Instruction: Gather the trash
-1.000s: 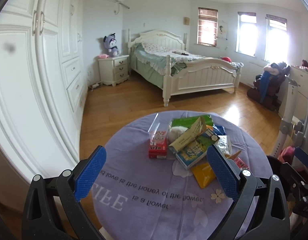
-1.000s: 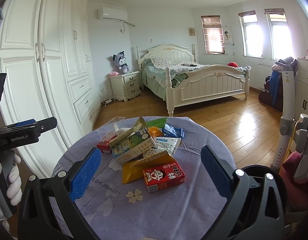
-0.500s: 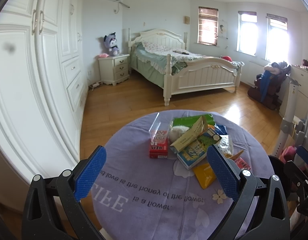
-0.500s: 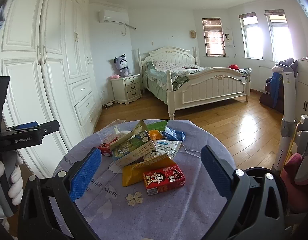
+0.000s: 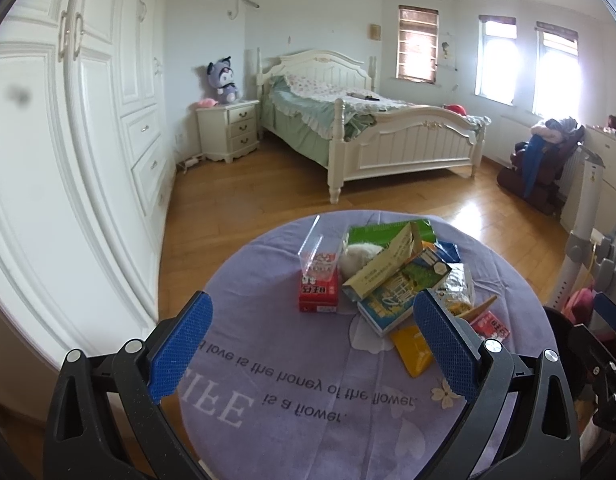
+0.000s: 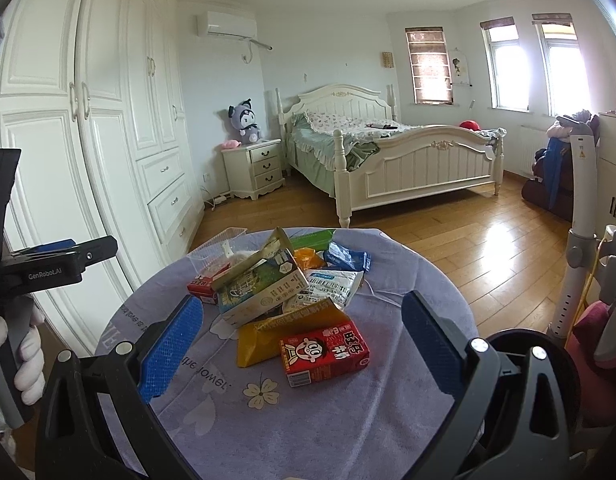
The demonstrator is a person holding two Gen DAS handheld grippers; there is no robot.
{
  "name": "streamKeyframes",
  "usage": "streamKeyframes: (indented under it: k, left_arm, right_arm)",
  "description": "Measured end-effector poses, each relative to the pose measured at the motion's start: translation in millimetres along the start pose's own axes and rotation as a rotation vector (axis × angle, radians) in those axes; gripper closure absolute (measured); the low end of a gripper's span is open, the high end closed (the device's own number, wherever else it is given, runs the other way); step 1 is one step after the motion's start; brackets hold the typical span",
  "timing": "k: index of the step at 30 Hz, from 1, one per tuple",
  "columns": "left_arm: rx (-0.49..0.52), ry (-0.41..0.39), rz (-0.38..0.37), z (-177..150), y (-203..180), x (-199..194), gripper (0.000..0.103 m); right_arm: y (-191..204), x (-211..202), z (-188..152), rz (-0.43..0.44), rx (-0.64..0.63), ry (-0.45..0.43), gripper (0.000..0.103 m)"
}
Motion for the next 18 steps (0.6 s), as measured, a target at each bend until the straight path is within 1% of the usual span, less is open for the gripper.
streamKeyframes:
  k: [3, 5, 6, 8, 10, 11, 12, 13, 14, 15, 16, 18]
  left_arm:
    - [0.003, 0.013, -0.003, -0.8, 0.0, 8.8, 0.004]
    - [0.0, 0.035, -0.021, -0.7, 4.5, 21.4, 0.004]
    - [-0.012, 0.054, -0.043, -0.1, 9.7, 31.0, 0.004]
    - [-0.059, 0.106, -0.133, 4.6, 23.2, 57.4, 0.004]
    - [-0.08, 0.161, -0.197, 10.9, 29.8, 85.7, 0.004]
    - [-0.076, 0.188, -0.218, 15.6, 31.4, 101.8, 0.005]
    - [-0.072, 0.206, -0.25, 21.2, 30.5, 116.6, 0.007]
    - [-0.066, 0.216, -0.271, 26.5, 29.6, 129.8, 0.009]
    - [-0.054, 0.229, -0.274, 32.9, 27.9, 144.6, 0.01]
    - [-0.041, 0.24, -0.277, 38.2, 25.6, 157.7, 0.01]
    - [-0.023, 0.257, -0.275, 42.9, 22.7, 171.7, 0.01]
    - [0.008, 0.276, -0.282, 51.2, 14.9, 193.4, 0.01]
  right_arm:
    - [-3.7, 9.1, -3.7, 0.004, 0.004, 0.027, 0.005]
    - [-2.9, 21.1, -7.9, 0.039, 0.003, 0.066, 0.005]
    - [-3.3, 28.6, -8.6, 0.067, 0.006, 0.088, 0.005]
    - [-8.5, 48.1, -3.1, 0.119, 0.007, 0.137, 0.006]
    - [-12.2, 73.8, 13.1, 0.191, 0.034, 0.181, 0.016]
    - [-11.5, 89.2, 22.1, 0.231, 0.044, 0.21, 0.025]
    - [-6.8, 103.7, 33.8, 0.267, 0.042, 0.217, 0.029]
    - [-0.9, 117.6, 42.2, 0.298, 0.03, 0.23, 0.029]
    - [6.6, 129.9, 52.2, 0.32, 0.008, 0.229, 0.031]
    - [12.6, 144.5, 57.6, 0.327, -0.014, 0.25, 0.031]
    - [16.5, 157.8, 56.8, 0.35, -0.009, 0.299, 0.031]
    - [25.9, 181.9, 57.1, 0.388, 0.009, 0.368, 0.031]
Point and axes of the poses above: each gripper's, at about its wrist camera, not at the fingertips, and x roughly the way its jaws point, y to its left, z to its top, the point moved 9 cm from there along x, roughly the way its jaws point, and after that the axes turned 5 degrees about y, right-handed, at the moved point
